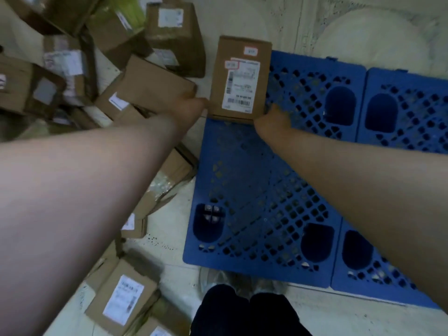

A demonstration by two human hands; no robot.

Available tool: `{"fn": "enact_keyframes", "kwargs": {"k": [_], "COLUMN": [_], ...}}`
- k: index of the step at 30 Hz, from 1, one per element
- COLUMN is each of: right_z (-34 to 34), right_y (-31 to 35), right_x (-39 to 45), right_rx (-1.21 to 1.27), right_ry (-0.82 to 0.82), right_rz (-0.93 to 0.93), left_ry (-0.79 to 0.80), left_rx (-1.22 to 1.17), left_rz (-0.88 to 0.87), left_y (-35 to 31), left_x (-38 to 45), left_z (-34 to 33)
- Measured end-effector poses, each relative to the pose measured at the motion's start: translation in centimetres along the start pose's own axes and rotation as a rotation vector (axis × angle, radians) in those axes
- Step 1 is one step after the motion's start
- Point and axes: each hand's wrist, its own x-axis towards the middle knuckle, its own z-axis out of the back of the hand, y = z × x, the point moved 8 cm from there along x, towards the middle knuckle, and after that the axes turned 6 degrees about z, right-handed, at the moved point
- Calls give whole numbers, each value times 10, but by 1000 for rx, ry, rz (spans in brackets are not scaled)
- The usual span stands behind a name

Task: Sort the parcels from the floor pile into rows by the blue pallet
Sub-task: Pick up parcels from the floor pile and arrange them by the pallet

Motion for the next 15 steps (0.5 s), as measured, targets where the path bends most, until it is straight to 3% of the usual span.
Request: {"fn": "enact_keyframes", "kwargs": {"k": [4, 8, 12, 15], "right_z": [15, -12, -58, -112], "right_y": [41, 109, 138, 132], "right_x": [-45, -80, -96, -103], "right_rx": [-138, -164, -245, -167], "right_ry": [90, 234, 361, 431], "right_rz": [-28, 155, 208, 171], "left_ry": [-191, -407, -415, -350], "left_rx": [-2, -22, -63, -203], "left_rz": [59, 266, 424, 473], "left_y": [16, 73, 135, 185], "left_x": [-57, -96, -106, -87], "left_z": [88, 167, 175, 151]}}
